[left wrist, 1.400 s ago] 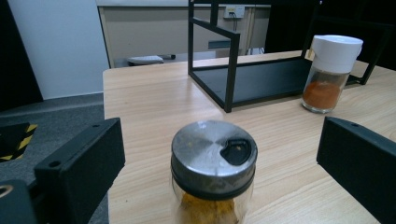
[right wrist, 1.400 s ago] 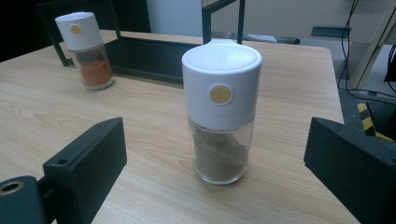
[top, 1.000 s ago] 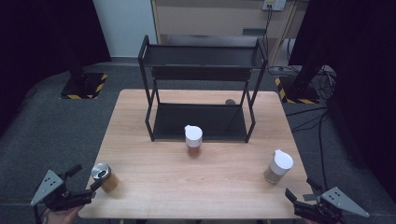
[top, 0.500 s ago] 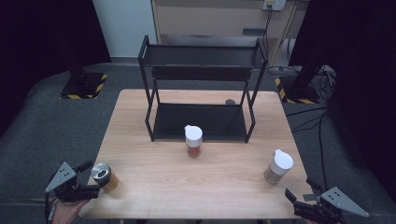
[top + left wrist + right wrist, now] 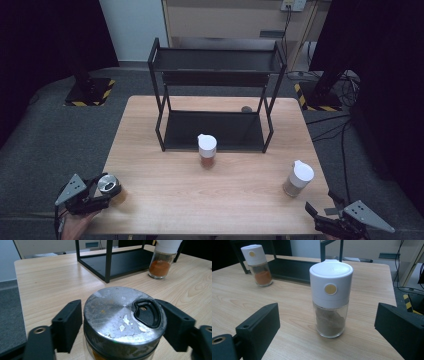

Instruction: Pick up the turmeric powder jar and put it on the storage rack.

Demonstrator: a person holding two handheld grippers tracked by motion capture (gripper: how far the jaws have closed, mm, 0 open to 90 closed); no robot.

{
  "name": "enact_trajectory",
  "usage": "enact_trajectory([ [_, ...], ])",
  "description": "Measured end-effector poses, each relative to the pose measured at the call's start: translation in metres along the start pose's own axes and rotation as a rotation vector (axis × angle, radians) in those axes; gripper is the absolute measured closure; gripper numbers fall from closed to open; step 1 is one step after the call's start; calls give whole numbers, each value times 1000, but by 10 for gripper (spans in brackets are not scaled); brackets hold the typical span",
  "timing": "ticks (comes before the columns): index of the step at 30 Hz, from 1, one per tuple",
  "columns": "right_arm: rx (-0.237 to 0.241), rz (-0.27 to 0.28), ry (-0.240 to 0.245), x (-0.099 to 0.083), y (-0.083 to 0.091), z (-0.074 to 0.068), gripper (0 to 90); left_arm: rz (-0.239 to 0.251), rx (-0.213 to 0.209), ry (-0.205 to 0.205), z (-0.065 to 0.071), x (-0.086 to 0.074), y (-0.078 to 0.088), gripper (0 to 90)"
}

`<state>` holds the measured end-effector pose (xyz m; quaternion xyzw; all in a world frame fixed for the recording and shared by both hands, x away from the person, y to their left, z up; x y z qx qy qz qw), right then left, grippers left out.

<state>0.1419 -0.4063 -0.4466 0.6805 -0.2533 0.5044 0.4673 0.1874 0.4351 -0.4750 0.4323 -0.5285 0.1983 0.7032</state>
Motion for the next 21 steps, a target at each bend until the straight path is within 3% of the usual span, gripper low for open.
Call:
enact_trajectory([
  [3,0,0,1,0,0,0,62,15,3,-5,0,-3,-1,319],
  [10,2,-1,1,0,0,0,64,29,8,-11,1,-5,-1,328],
  [21,6,-2,3,0,-1,0,65,22,-17,-36,6,8,-13,339],
])
Point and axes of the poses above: each handheld gripper's, and its own axes: y roughly backward along the jaws, x roughly out of its top, z roughly to its right, the point moved 3 cm from there along -y, roughly forward along the jaws, and after that the axes turned 4 degrees about -z, right-handed, at the moved point
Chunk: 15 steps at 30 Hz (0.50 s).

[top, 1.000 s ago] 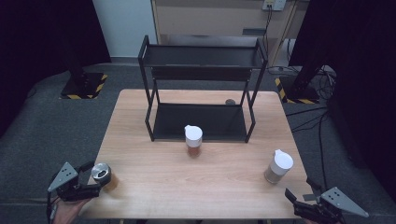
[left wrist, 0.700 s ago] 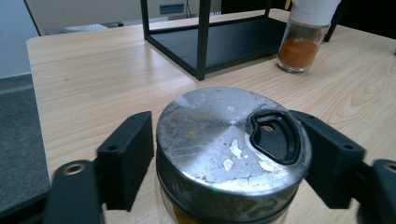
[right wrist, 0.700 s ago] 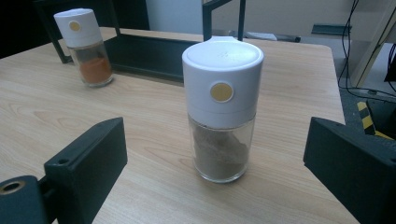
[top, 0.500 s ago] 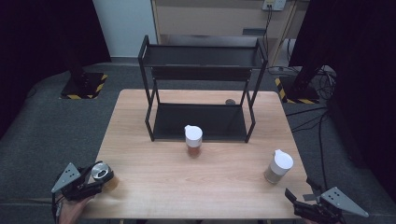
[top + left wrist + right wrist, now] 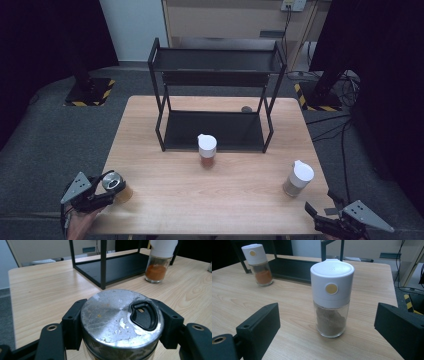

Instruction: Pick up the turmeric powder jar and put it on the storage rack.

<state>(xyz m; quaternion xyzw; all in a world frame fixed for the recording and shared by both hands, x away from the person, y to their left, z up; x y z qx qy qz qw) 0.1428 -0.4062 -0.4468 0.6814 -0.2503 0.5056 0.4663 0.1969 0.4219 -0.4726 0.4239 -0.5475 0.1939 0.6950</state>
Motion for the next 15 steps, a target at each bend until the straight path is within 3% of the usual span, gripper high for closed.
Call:
enact_trajectory([
  [15,5,2,-2,0,0,1,65,5,-88,-38,12,33,-34,339],
])
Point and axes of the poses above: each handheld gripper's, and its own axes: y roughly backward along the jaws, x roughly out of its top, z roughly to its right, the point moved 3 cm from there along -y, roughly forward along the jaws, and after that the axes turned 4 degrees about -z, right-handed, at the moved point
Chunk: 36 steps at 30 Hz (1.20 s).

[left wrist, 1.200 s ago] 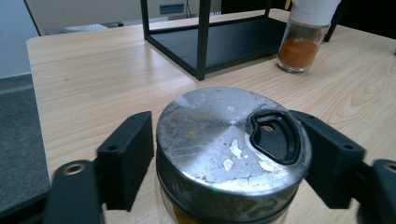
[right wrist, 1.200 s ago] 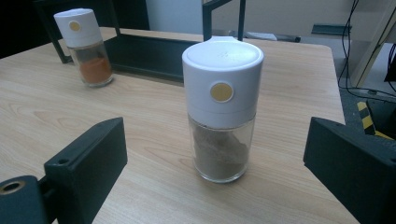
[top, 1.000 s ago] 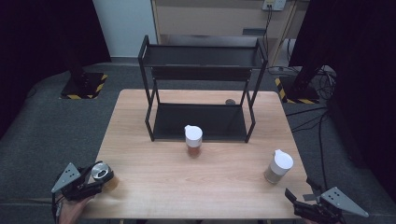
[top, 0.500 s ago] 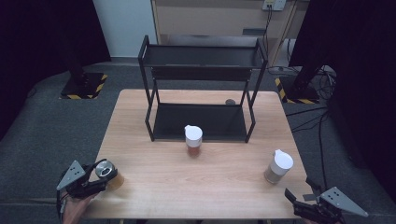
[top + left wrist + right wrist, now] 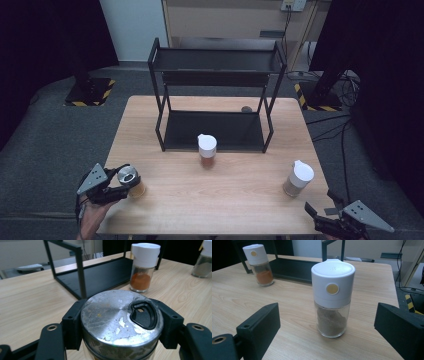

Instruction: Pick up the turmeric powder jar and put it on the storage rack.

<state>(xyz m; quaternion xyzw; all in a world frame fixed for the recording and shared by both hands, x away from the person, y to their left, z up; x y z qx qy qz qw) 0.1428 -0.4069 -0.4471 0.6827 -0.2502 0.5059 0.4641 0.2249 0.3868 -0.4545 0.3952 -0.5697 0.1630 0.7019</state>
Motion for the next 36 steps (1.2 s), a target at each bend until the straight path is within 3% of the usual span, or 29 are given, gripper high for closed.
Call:
enact_trajectory([
  [14,3,5,-1,-1,0,1,65,8,-67,-38,8,36,-43,339],
  [28,7,7,-6,-1,1,2,65,25,-77,-45,9,66,-79,339],
  [36,7,13,-9,-2,2,2,65,32,-60,-45,7,86,-99,339],
])
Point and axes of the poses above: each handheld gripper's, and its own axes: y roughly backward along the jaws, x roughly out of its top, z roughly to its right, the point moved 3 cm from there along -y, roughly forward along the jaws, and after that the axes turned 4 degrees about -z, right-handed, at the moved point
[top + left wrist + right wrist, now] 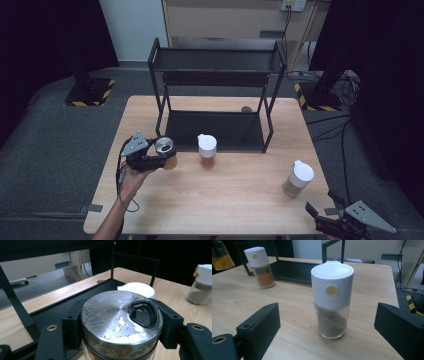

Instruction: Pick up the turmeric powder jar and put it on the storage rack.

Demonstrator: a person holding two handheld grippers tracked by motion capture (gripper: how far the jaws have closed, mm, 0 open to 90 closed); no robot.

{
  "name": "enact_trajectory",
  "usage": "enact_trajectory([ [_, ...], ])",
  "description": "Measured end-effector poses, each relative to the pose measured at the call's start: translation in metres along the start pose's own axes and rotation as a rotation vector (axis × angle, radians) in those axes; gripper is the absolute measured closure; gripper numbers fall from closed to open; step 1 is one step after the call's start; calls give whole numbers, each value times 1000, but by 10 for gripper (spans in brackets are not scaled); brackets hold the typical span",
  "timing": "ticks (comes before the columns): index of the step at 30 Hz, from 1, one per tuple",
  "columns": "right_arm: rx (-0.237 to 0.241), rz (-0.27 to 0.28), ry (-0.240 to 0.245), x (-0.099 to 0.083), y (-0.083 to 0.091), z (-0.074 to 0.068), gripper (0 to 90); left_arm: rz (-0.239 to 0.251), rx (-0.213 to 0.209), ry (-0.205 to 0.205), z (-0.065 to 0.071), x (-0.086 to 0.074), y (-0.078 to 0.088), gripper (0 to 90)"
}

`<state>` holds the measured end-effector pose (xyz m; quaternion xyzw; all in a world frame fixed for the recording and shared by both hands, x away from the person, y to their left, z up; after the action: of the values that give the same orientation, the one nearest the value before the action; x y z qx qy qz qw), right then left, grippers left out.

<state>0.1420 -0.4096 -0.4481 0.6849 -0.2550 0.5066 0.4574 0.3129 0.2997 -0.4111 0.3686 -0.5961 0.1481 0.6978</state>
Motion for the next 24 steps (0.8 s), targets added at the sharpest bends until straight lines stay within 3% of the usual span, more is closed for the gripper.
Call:
enact_trajectory([
  [10,4,7,-5,-1,1,1,66,-13,56,12,-3,17,-28,339],
  [17,5,6,-8,-1,1,1,66,-7,62,34,-7,21,-43,339],
  [24,7,9,-11,-1,1,2,66,-3,96,42,-9,29,-62,339],
])
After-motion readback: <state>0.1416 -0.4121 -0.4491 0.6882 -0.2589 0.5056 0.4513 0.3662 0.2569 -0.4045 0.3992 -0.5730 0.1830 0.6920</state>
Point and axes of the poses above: each handheld gripper's, and its own axes: y roughly backward along the jaws, x roughly out of its top, z roughly to its right, the point moved 3 cm from there along -y, roughly forward along the jaws, and after that the axes turned 4 degrees about -z, right-handed, at the moved point
